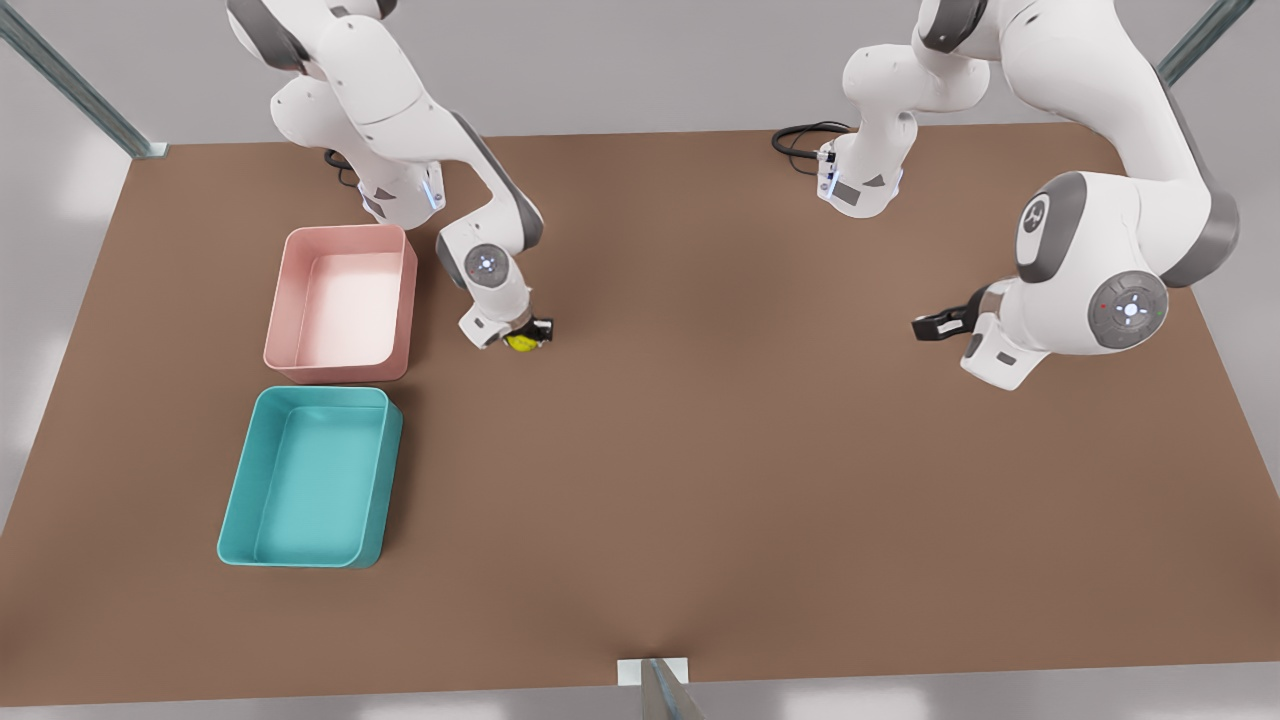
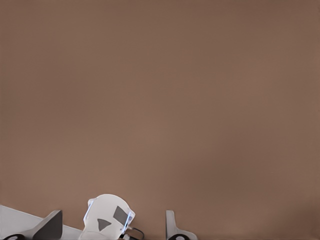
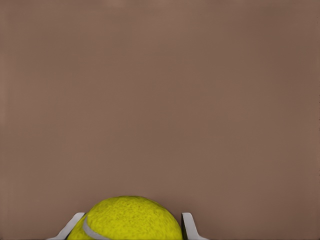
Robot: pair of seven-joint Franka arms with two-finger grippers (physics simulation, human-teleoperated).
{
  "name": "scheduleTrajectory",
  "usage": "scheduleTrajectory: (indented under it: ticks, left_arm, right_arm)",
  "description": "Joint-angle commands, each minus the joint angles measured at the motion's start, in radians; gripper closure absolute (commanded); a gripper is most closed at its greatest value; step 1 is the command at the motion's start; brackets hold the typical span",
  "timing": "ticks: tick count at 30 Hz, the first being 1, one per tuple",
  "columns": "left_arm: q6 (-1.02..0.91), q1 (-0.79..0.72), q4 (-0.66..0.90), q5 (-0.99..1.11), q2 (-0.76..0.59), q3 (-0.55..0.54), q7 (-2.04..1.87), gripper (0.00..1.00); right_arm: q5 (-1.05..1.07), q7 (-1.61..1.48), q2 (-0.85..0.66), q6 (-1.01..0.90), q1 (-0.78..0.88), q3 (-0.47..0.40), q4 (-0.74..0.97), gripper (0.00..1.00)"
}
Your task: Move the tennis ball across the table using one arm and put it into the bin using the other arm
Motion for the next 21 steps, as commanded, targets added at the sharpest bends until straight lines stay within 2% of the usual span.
scheduleTrajectory:
  ticks: [1,5,8,11,16,17,18,21]
  left_arm:
    - [-0.001,0.002,0.000,0.000,-0.001,0.001,-0.012,0.00]
    - [-0.006,-0.001,0.000,0.000,-0.001,0.001,-0.015,0.00]
    - [-0.004,-0.001,0.000,-0.001,-0.001,0.001,-0.015,0.00]
    - [-0.007,-0.001,-0.001,-0.001,-0.001,0.001,-0.015,0.00]
    - [-0.016,-0.005,-0.001,0.000,-0.001,-0.001,-0.015,0.00]
    - [-0.015,-0.006,-0.001,0.000,-0.001,-0.001,-0.015,0.00]
    - [-0.015,-0.006,-0.001,0.000,-0.001,-0.001,-0.015,0.00]
    - [-0.015,-0.008,-0.001,-0.001,-0.001,-0.003,-0.015,0.00]
  right_arm:
    - [-0.002,-0.078,-0.007,-0.006,-0.035,-0.003,0.030,0.28]
    - [-0.002,-0.408,-0.001,-0.020,-0.248,-0.011,0.107,0.28]
    - [-0.004,-0.610,-0.017,-0.141,-0.423,-0.024,0.230,0.28]
    - [-0.004,-0.682,-0.034,-0.302,-0.507,-0.024,0.354,0.28]
    - [-0.005,-0.816,0.033,-0.324,-0.618,-0.037,0.407,0.27]
    - [-0.005,-0.834,0.050,-0.324,-0.632,-0.046,0.417,0.25]
    - [-0.005,-0.833,0.067,-0.324,-0.641,-0.047,0.427,0.00]
    - [-0.005,-0.851,0.082,-0.324,-0.661,-0.047,0.434,0.00]
